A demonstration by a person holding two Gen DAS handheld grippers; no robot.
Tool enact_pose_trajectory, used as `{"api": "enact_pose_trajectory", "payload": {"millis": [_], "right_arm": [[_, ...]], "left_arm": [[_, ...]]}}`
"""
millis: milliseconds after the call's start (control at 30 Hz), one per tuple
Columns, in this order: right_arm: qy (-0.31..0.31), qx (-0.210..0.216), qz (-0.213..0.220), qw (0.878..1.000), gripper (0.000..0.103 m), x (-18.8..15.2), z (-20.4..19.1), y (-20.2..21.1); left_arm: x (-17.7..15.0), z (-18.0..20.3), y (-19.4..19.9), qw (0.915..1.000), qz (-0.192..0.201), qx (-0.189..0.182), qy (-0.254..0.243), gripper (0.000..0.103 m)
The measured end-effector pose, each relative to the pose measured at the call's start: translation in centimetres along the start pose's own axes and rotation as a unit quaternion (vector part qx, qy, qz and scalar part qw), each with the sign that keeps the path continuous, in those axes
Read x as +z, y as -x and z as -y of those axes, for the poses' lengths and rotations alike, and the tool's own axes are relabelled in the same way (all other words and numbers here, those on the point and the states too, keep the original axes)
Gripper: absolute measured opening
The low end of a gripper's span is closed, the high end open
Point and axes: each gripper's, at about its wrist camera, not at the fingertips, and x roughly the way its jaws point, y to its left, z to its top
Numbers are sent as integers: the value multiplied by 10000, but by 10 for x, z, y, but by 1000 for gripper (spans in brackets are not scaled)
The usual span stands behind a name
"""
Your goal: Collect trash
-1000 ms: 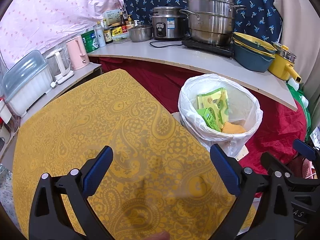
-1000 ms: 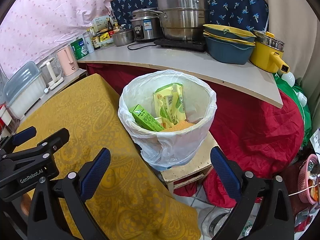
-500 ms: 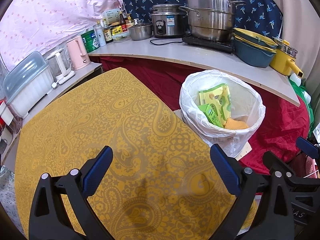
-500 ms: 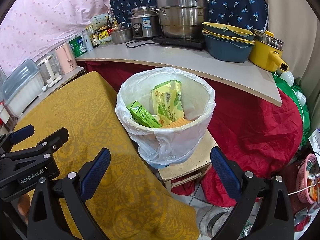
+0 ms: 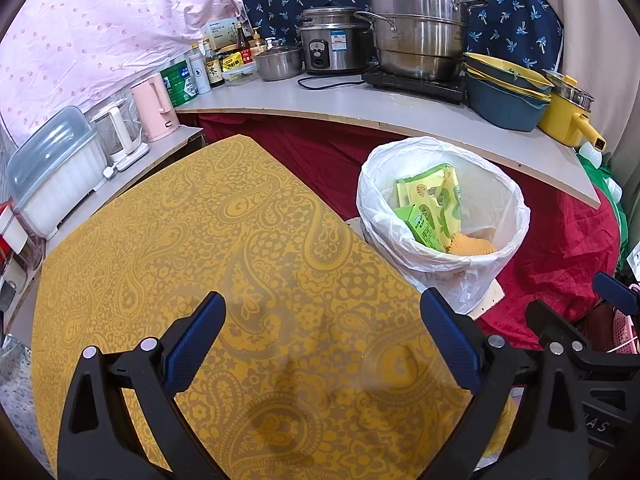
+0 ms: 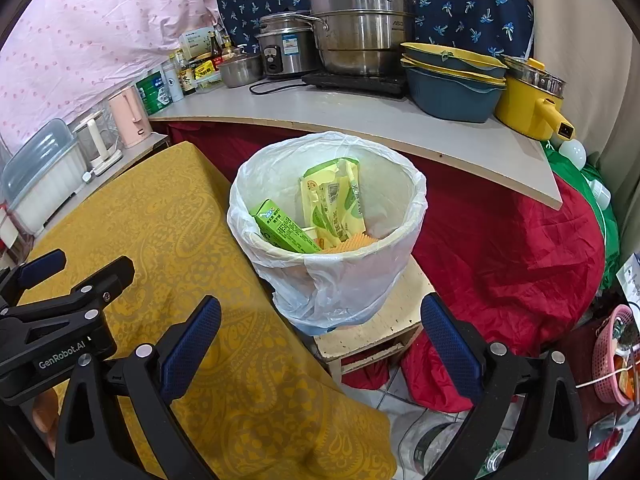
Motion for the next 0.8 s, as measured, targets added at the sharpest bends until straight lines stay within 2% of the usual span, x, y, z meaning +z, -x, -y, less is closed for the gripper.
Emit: {"api": "enact_pose_trajectory", "payload": {"millis": [800], "right_arm": [[0, -4, -23, 10000, 96, -3, 1, -2]], "left_arm": [[-2, -2, -5, 10000, -76, 23, -29, 93]]}}
